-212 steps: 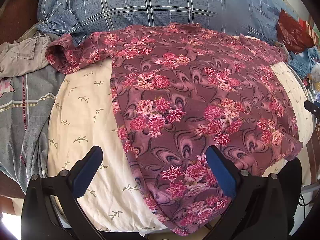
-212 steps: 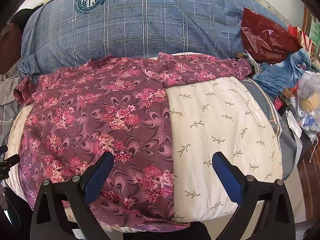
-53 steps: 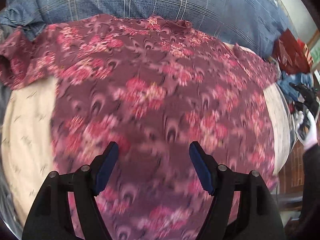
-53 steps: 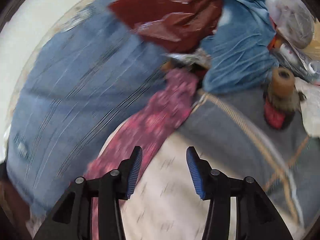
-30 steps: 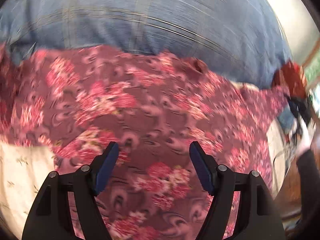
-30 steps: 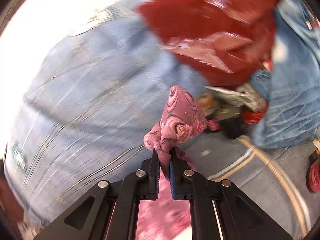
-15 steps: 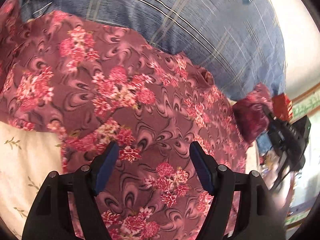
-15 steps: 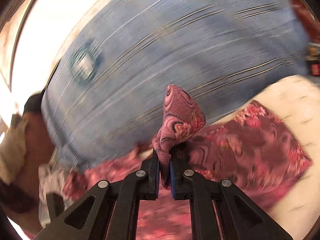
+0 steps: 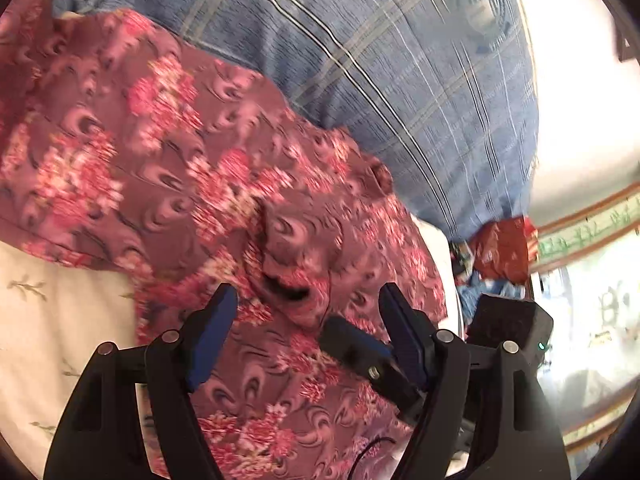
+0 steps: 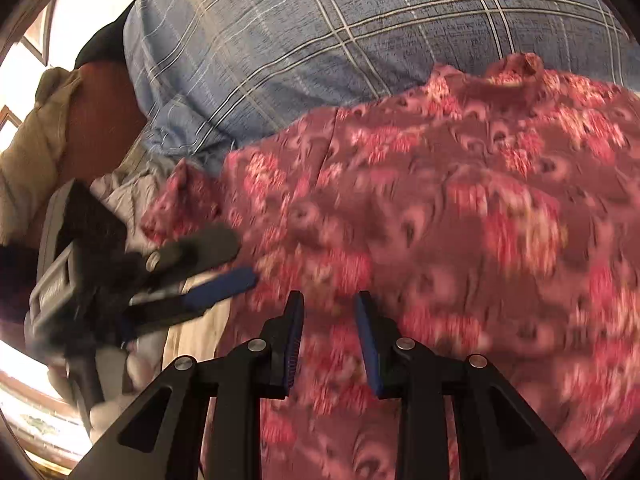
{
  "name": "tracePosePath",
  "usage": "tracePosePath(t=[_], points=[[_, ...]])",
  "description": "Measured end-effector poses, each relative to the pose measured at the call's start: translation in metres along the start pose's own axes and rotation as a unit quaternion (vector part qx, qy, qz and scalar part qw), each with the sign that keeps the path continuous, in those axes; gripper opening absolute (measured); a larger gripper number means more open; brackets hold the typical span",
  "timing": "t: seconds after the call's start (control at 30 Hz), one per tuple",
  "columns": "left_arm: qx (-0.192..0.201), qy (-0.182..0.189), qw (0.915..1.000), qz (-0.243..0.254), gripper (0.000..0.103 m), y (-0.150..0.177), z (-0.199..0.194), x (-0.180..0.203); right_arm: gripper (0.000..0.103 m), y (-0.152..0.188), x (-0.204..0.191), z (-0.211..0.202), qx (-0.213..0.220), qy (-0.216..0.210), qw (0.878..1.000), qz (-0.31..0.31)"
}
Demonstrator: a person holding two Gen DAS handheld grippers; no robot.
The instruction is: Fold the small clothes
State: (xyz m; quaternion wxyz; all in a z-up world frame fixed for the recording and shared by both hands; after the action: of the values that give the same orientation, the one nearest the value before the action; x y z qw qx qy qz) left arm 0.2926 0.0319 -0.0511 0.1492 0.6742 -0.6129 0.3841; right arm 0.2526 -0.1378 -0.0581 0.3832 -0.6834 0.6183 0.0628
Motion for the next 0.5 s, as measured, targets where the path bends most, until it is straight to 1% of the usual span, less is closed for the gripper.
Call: tracePosePath(t=[0.03, 0.07, 0.1, 0.17, 0.2, 0.23, 0.27, 0.3, 0.33, 0.37, 0.4, 0.47, 0.5], points=[[-0.006, -0.001, 1.0000, 0.006, 0.075, 0.001, 0.005, 0.003, 0.032, 0.006, 0.001, -0.006, 0.003, -0.003, 1.000, -0.001], [-0.014, -0.004, 0.9998, 0.012, 0.078, 0.003, 0.010, 0.006, 0.037, 0.012, 0.004, -0.019, 0.010, -0.004, 1.000, 0.000], [-0.020, -0.007, 0.9996, 0.016, 0.079, 0.005, 0.017, 0.009, 0.041, 0.017, 0.010, -0.032, 0.019, 0.000, 1.000, 0.004], [-0.031, -0.003, 0.9995, 0.011, 0.079, 0.008, 0.027, 0.011, 0.046, 0.022, 0.029, -0.058, 0.037, 0.008, 0.999, 0.023], [-0.030, 0.002, 0.9996, 0.001, 0.079, 0.008, 0.034, 0.012, 0.047, 0.027, 0.042, -0.072, 0.045, 0.014, 0.998, 0.038], [-0.020, -0.001, 0.9998, -0.003, 0.075, 0.008, 0.034, 0.012, 0.047, 0.031, 0.057, -0.084, 0.054, 0.020, 0.997, 0.054], [-0.007, -0.005, 1.0000, -0.002, 0.050, 0.007, 0.034, 0.014, 0.047, 0.035, 0.072, -0.098, 0.066, 0.027, 0.995, 0.073], [0.005, -0.013, 0.9998, 0.012, 0.031, 0.006, 0.036, 0.019, 0.047, 0.038, 0.086, -0.109, 0.077, 0.034, 0.992, 0.090], [0.004, -0.019, 0.9996, 0.020, 0.004, 0.004, 0.037, 0.020, 0.047, 0.043, 0.100, -0.123, 0.090, 0.042, 0.989, 0.107], [0.008, -0.021, 0.9995, 0.020, 0.004, 0.003, 0.034, 0.021, 0.047, 0.047, 0.116, -0.138, 0.107, 0.049, 0.985, 0.130], [0.026, -0.021, 0.9993, 0.017, 0.004, 0.002, 0.026, 0.022, 0.047, 0.048, 0.128, -0.147, 0.121, 0.050, 0.980, 0.151], [0.050, -0.012, 0.9984, 0.022, 0.004, 0.000, 0.009, 0.025, 0.047, 0.051, 0.158, -0.169, 0.161, 0.043, 0.965, 0.202], [0.060, -0.014, 0.9977, 0.027, 0.004, -0.001, 0.002, 0.027, 0.049, 0.051, 0.170, -0.174, 0.180, 0.036, 0.957, 0.224]])
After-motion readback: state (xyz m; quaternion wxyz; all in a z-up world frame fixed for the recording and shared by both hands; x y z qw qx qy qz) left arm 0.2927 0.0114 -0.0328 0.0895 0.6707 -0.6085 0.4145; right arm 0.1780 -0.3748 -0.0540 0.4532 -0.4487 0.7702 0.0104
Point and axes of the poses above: each gripper's, at about its wrist camera, not at the fingertips, and z roughly the way its jaws point, x to its right, y to its underside, the point moved 3 cm from there along z, roughly the way its jaws point, and after that the axes turned 3 degrees about -y, right-handed, at the moved point
